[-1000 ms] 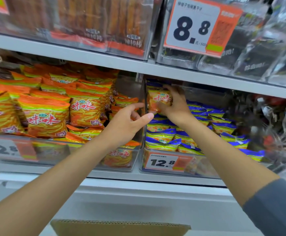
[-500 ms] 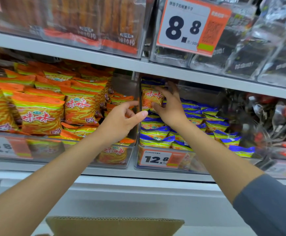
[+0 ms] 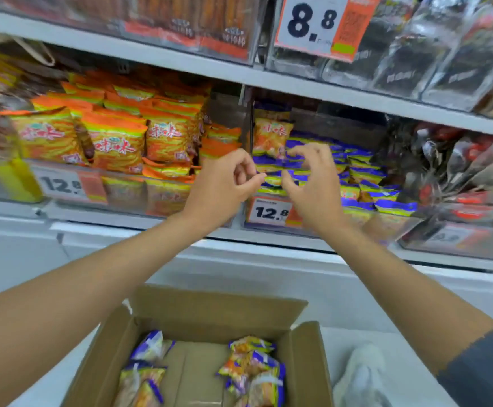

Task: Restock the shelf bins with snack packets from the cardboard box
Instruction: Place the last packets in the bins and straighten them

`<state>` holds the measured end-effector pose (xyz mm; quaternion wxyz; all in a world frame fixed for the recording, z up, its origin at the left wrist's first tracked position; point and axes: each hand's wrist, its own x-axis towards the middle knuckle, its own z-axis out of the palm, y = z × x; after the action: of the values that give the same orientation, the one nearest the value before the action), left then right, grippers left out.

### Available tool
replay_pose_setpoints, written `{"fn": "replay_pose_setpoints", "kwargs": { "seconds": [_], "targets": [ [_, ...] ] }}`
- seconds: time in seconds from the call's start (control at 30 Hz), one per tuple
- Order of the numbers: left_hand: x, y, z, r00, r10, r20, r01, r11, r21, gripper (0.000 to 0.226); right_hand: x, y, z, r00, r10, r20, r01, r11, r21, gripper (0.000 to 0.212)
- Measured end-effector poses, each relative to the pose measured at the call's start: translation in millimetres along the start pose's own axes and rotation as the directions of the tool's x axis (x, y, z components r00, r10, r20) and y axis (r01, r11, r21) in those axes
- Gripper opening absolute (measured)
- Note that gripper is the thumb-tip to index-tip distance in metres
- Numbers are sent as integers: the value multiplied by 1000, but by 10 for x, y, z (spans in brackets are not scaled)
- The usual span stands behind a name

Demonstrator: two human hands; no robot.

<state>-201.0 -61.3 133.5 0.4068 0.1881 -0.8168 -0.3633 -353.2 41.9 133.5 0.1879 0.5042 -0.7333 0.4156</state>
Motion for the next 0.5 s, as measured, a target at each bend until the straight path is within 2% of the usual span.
{"fn": "replay_pose_setpoints", "kwargs": {
  "seconds": [0.1, 0.2, 0.27, 0.37, 0.43, 0.5],
  "targets": [
    [-583, -108, 119, 980, -153, 125, 160, 986, -53, 21, -628, -116, -63, 994, -12, 111, 8, 999, 39, 20],
    [-1268, -460, 201, 876, -404, 262, 411, 911, 28, 23, -1433, -116, 63, 937, 101, 334, -141, 985, 98, 15],
    [-1709, -753, 168, 770, -544, 332, 517, 838, 174, 18, -1980, -47, 208, 829, 167, 534, -231, 972, 54, 16],
    [-2135, -1113, 73, 613, -682, 399, 631, 726, 272, 14, -2586, 140, 493, 568, 252, 784, -287, 953, -98, 26],
    [-2275, -1235, 34, 554, -713, 430, 665, 689, 287, 17, -2856, 284, 691, 424, 368, 827, -324, 915, -241, 37],
    [-2355, -1319, 3, 518, -725, 453, 689, 668, 280, 19, -3050, 410, 864, 336, 483, 809, -294, 869, -397, 46]
  ]
}}
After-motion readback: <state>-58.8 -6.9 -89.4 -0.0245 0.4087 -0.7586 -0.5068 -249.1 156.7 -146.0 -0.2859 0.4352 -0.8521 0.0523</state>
